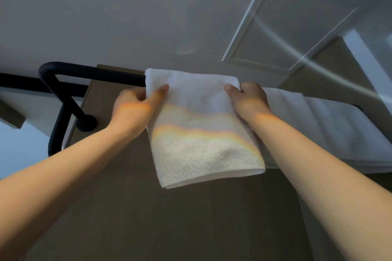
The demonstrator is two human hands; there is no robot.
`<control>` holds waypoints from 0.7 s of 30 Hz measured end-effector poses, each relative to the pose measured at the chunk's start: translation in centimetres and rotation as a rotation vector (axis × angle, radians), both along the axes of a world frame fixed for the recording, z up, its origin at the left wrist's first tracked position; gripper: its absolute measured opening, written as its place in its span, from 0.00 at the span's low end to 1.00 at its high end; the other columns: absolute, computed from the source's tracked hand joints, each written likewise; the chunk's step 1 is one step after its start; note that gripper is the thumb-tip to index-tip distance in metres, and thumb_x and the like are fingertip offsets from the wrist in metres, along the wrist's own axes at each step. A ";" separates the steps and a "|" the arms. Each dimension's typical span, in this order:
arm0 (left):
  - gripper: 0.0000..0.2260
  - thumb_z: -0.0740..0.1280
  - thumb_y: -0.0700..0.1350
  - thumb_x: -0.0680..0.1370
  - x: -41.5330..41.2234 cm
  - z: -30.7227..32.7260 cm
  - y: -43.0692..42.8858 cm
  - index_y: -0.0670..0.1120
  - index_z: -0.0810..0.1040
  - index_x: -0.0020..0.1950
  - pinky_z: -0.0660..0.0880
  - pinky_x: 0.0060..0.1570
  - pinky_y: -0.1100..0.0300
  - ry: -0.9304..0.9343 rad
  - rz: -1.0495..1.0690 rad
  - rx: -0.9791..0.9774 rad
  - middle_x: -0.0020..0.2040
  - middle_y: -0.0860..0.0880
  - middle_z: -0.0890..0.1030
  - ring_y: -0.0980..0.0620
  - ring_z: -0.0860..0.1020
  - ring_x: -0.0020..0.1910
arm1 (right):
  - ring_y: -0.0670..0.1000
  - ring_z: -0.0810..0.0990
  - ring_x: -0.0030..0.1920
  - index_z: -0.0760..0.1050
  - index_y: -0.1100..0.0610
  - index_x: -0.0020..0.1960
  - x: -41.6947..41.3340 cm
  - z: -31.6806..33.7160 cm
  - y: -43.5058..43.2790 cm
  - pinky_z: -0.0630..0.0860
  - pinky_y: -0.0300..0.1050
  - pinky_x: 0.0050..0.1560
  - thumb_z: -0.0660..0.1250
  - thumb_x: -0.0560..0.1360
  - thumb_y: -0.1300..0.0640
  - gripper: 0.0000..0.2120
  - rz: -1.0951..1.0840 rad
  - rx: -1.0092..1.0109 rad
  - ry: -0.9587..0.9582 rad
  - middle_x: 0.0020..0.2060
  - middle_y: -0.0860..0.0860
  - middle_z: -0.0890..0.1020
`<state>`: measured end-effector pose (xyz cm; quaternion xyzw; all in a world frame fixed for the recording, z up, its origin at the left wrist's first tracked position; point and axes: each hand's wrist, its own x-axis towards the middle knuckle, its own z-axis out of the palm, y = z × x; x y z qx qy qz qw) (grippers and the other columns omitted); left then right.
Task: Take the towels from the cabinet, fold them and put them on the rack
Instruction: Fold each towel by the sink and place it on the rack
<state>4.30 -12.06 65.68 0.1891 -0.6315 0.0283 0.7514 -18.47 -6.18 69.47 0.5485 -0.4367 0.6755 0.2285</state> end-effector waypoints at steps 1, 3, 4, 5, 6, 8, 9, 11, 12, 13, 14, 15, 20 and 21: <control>0.24 0.66 0.68 0.72 0.3 -0.2 -0.2 0.47 0.82 0.43 0.76 0.38 0.69 -0.028 -0.077 0.077 0.38 0.52 0.84 0.60 0.81 0.36 | 0.59 0.78 0.52 0.71 0.57 0.42 0.1 0.0 0.0 0.69 0.47 0.47 0.62 0.80 0.45 0.17 0.015 -0.008 -0.011 0.48 0.59 0.80; 0.29 0.67 0.70 0.68 0.8 -1.0 -0.4 0.49 0.82 0.56 0.75 0.59 0.56 -0.193 -0.364 0.258 0.53 0.50 0.84 0.52 0.83 0.51 | 0.58 0.77 0.50 0.68 0.56 0.38 0.2 0.1 -0.2 0.67 0.46 0.45 0.62 0.80 0.45 0.18 0.018 -0.018 -0.015 0.45 0.56 0.78; 0.31 0.67 0.69 0.68 0.9 -1.5 -0.5 0.48 0.80 0.61 0.72 0.64 0.51 -0.275 -0.504 0.329 0.57 0.48 0.83 0.48 0.82 0.55 | 0.57 0.76 0.48 0.66 0.55 0.36 0.2 0.1 -0.3 0.66 0.46 0.44 0.62 0.80 0.45 0.19 0.010 -0.024 -0.011 0.43 0.55 0.76; 0.32 0.67 0.67 0.69 0.9 -2.1 -0.5 0.46 0.78 0.63 0.71 0.65 0.48 -0.327 -0.600 0.354 0.58 0.46 0.83 0.46 0.81 0.57 | 0.57 0.74 0.45 0.65 0.55 0.35 0.2 0.0 -0.5 0.65 0.46 0.43 0.62 0.80 0.45 0.20 0.005 -0.034 -0.005 0.40 0.54 0.75; 0.31 0.67 0.66 0.70 0.8 -2.4 -0.7 0.45 0.78 0.64 0.71 0.65 0.47 -0.347 -0.640 0.346 0.58 0.45 0.83 0.45 0.81 0.58 | 0.56 0.73 0.43 0.64 0.55 0.34 0.2 -0.1 -0.6 0.64 0.46 0.42 0.62 0.80 0.45 0.20 0.003 -0.049 -0.001 0.37 0.53 0.74; 0.29 0.69 0.65 0.71 0.5 -2.6 -0.8 0.44 0.80 0.60 0.73 0.64 0.47 -0.278 -0.596 0.278 0.55 0.45 0.84 0.45 0.82 0.55 | 0.55 0.71 0.40 0.62 0.54 0.33 0.2 -0.5 -0.8 0.63 0.47 0.39 0.63 0.79 0.46 0.21 0.013 -0.085 0.002 0.33 0.50 0.70; 0.28 0.69 0.65 0.70 0.4 -2.7 -0.7 0.43 0.81 0.58 0.74 0.63 0.47 -0.234 -0.552 0.242 0.53 0.45 0.85 0.46 0.83 0.53 | 0.55 0.70 0.39 0.61 0.54 0.33 0.2 -0.8 -0.9 0.62 0.47 0.38 0.63 0.79 0.46 0.21 0.017 -0.097 0.004 0.32 0.49 0.69; 0.29 0.68 0.66 0.69 0.7 -2.9 -0.6 0.44 0.82 0.55 0.76 0.60 0.49 -0.200 -0.484 0.209 0.50 0.46 0.85 0.47 0.84 0.50 | 0.55 0.68 0.38 0.62 0.55 0.34 0.4 -1.3 -0.7 0.61 0.48 0.35 0.63 0.80 0.47 0.21 0.016 -0.116 0.018 0.32 0.49 0.68; 0.29 0.67 0.67 0.69 0.8 -3.1 -0.5 0.44 0.82 0.54 0.77 0.58 0.49 -0.207 -0.462 0.206 0.49 0.46 0.86 0.47 0.84 0.49 | 0.55 0.69 0.38 0.64 0.56 0.34 0.5 -1.6 -0.6 0.62 0.48 0.35 0.63 0.80 0.47 0.20 0.026 -0.125 0.031 0.32 0.50 0.70; 0.29 0.68 0.68 0.69 1.0 -3.4 -0.5 0.43 0.83 0.54 0.77 0.57 0.49 -0.218 -0.446 0.205 0.49 0.46 0.86 0.46 0.84 0.48 | 0.55 0.72 0.39 0.69 0.59 0.37 0.5 -1.9 -0.3 0.66 0.48 0.36 0.63 0.80 0.47 0.19 0.048 -0.127 0.046 0.34 0.51 0.73; 0.29 0.68 0.68 0.69 1.2 -3.7 -0.4 0.43 0.83 0.53 0.78 0.56 0.49 -0.232 -0.442 0.203 0.48 0.46 0.86 0.46 0.84 0.48 | 0.56 0.76 0.41 0.74 0.61 0.42 0.6 -2.3 0.0 0.72 0.48 0.40 0.64 0.79 0.46 0.18 0.073 -0.117 0.058 0.37 0.53 0.78; 0.29 0.68 0.68 0.69 1.4 -3.9 -0.3 0.44 0.83 0.52 0.78 0.54 0.49 -0.247 -0.440 0.196 0.48 0.46 0.86 0.45 0.84 0.47 | 0.54 0.80 0.43 0.78 0.61 0.47 0.7 -2.9 0.5 0.77 0.47 0.44 0.64 0.79 0.45 0.17 0.104 -0.094 0.062 0.41 0.54 0.82; 0.21 0.67 0.67 0.67 1.9 -4.6 -0.1 0.50 0.84 0.40 0.76 0.35 0.67 -0.263 -0.342 0.150 0.40 0.51 0.86 0.56 0.84 0.37 | 0.46 0.86 0.43 0.81 0.54 0.53 -0.6 -7.3 3.6 0.81 0.37 0.38 0.74 0.71 0.48 0.14 0.566 0.416 0.175 0.43 0.48 0.87; 0.18 0.67 0.66 0.67 2.0 -4.7 0.0 0.52 0.84 0.39 0.75 0.32 0.69 -0.255 -0.314 0.145 0.39 0.52 0.86 0.57 0.83 0.35 | 0.48 0.86 0.46 0.81 0.56 0.54 -1.1 -7.9 3.9 0.82 0.38 0.41 0.74 0.70 0.51 0.16 0.622 0.492 0.193 0.46 0.49 0.87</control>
